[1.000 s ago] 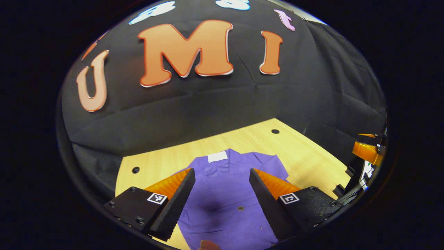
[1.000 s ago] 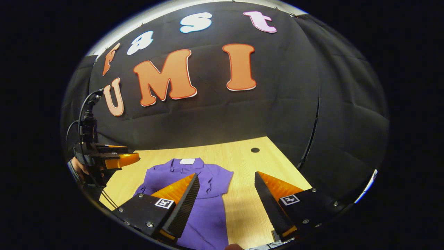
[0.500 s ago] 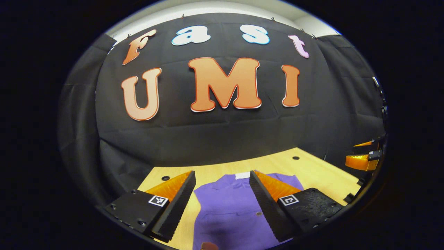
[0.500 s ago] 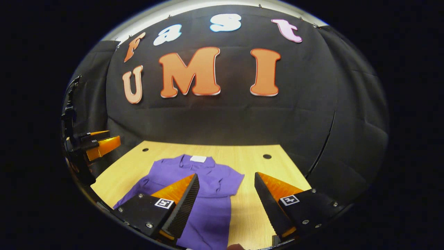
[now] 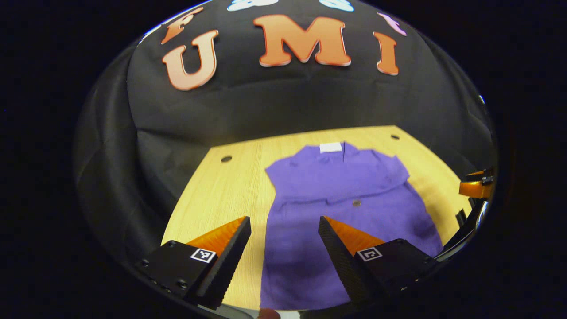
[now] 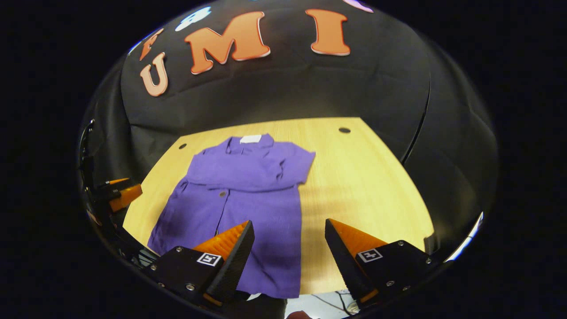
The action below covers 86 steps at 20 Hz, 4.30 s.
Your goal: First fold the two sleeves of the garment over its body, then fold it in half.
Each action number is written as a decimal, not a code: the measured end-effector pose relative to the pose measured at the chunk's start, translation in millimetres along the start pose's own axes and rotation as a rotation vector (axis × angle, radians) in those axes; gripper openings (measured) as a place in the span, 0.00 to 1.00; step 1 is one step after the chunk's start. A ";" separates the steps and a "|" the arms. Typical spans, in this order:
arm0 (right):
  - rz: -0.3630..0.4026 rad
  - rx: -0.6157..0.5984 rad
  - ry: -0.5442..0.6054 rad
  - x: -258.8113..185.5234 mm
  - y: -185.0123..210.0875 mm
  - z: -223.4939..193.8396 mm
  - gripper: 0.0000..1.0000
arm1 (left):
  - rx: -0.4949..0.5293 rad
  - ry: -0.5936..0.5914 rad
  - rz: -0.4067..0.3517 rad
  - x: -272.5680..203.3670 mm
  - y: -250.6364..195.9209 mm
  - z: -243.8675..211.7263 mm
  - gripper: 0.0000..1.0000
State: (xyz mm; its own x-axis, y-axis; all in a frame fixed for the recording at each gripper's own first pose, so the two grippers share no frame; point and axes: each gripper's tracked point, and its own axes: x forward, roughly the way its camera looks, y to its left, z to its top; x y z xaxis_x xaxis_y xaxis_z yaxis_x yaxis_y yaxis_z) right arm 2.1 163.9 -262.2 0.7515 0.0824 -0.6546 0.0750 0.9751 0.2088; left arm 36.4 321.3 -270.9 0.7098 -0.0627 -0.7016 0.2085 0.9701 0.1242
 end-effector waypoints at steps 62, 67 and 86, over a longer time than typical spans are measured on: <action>0.136 0.310 0.338 -0.1 67.1 -5.4 0.08 | -0.131 0.567 -0.300 88.6 46.0 -27.7 0.09; 0.116 0.309 0.258 3.9 76.6 51.0 0.08 | -0.070 0.511 -0.291 109.8 57.0 25.1 0.09; 0.083 0.171 0.112 59.2 65.7 215.5 0.07 | 0.239 0.216 -0.161 194.9 97.2 222.1 0.09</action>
State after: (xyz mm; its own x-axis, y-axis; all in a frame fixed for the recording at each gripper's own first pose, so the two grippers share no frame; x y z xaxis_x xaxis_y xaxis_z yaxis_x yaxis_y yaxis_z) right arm 192.8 188.4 -130.6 0.6825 0.1923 -0.7051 0.1331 0.9159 0.3787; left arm 344.5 351.4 -239.7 0.5021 -0.1346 -0.8542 0.4752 0.8682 0.1426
